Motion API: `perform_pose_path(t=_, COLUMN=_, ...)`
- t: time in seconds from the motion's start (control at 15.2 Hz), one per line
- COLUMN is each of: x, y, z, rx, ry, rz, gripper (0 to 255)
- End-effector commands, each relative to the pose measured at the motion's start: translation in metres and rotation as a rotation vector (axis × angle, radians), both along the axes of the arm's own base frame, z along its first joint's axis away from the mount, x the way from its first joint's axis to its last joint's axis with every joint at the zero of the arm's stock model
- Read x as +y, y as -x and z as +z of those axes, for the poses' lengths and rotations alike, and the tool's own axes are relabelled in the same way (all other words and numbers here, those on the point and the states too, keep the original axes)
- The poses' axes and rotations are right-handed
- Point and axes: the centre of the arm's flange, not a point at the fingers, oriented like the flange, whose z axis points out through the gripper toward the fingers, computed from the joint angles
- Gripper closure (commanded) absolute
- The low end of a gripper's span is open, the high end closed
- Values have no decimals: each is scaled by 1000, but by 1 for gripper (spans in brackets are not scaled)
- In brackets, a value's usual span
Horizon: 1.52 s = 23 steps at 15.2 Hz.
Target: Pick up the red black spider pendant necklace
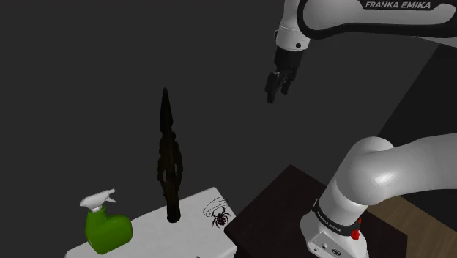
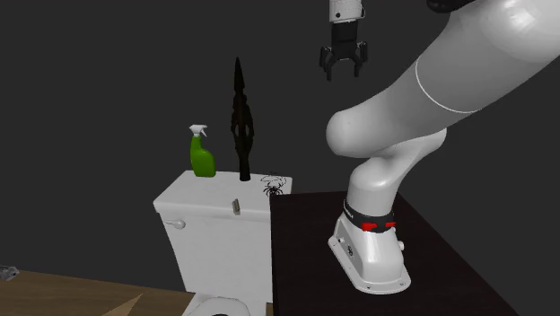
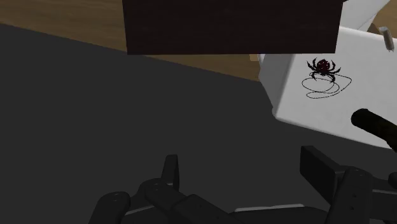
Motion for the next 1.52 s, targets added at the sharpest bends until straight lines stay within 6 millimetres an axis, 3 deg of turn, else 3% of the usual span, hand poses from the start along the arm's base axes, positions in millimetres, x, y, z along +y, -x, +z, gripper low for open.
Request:
perform_pose_path(t=0.0, x=0, y=0, z=0, rx=0, ry=0, rz=0, gripper=0)
perform_pose_path(t=0.73, x=105, y=13, z=-115, rx=-1, ry=90, rz=-221, gripper=0)
perform_pose_path(t=1.45, x=199, y=3, z=-238, rx=-3, ry=180, rz=-442, gripper=0)
